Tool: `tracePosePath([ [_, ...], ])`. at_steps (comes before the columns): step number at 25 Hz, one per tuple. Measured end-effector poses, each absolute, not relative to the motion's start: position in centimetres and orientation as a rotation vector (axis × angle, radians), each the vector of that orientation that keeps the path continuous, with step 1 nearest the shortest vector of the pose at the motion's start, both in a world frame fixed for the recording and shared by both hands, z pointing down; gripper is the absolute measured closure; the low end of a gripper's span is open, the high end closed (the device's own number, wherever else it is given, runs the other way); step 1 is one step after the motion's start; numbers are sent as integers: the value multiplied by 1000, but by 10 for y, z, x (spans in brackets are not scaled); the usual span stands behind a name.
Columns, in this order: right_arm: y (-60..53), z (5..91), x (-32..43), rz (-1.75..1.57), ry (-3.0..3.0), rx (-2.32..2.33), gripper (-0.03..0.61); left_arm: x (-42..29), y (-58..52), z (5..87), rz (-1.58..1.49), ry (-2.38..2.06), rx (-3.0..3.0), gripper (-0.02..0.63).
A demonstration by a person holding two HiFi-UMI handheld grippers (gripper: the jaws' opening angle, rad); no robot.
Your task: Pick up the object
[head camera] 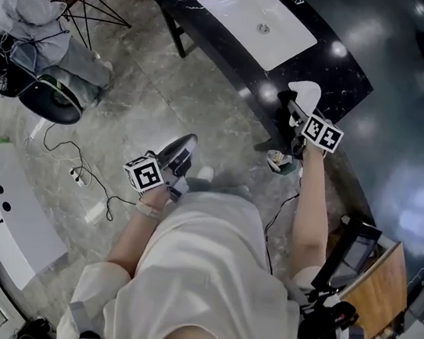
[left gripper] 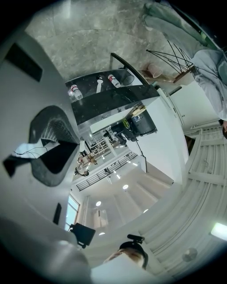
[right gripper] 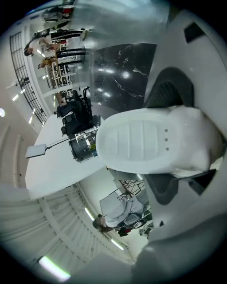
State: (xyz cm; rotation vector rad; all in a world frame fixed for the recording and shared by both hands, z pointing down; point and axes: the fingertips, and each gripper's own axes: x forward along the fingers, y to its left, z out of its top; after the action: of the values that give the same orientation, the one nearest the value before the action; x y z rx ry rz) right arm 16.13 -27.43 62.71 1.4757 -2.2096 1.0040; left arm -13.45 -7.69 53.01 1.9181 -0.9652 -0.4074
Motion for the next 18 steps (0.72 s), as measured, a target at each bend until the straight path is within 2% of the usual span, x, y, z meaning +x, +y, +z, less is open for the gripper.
tracePosePath([
  [18,-199,470,88,1327,-2771,1414,161,-105,-85,504,-308,-719,2065,609],
])
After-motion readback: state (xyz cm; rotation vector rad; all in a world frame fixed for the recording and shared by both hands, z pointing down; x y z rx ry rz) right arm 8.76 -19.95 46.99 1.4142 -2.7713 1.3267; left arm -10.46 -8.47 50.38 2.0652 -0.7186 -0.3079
